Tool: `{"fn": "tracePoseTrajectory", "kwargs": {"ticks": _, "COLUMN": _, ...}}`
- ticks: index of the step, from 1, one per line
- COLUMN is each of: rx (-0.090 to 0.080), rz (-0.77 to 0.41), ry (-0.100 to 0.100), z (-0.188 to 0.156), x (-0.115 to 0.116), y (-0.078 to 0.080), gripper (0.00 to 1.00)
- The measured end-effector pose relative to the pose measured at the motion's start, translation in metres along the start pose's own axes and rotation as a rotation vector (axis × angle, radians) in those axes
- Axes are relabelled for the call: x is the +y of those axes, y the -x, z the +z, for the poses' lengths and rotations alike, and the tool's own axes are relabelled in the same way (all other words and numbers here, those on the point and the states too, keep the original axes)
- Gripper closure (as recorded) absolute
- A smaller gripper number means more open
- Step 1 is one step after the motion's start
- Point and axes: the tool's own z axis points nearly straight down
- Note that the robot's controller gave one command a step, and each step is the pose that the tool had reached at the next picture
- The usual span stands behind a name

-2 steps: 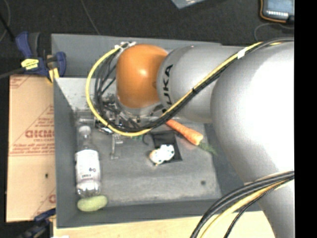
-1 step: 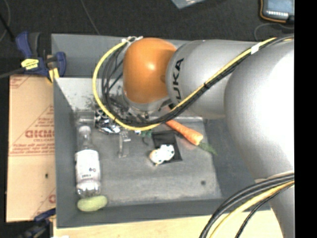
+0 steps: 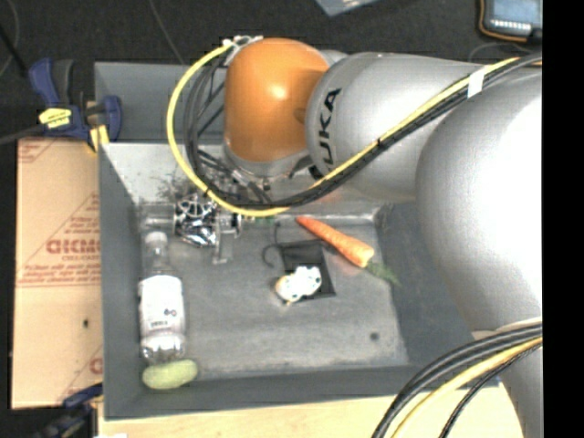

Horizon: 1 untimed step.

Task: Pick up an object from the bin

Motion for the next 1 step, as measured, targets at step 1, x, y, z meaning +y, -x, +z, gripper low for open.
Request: {"fn": "tracePoseTrajectory", "kwargs": {"ticks": 1, "rx": 0.016, "rz": -0.003, "ry": 0.0, "z": 0.0291, "x": -0.034, "y": 0.0024, "gripper": 0.0}}
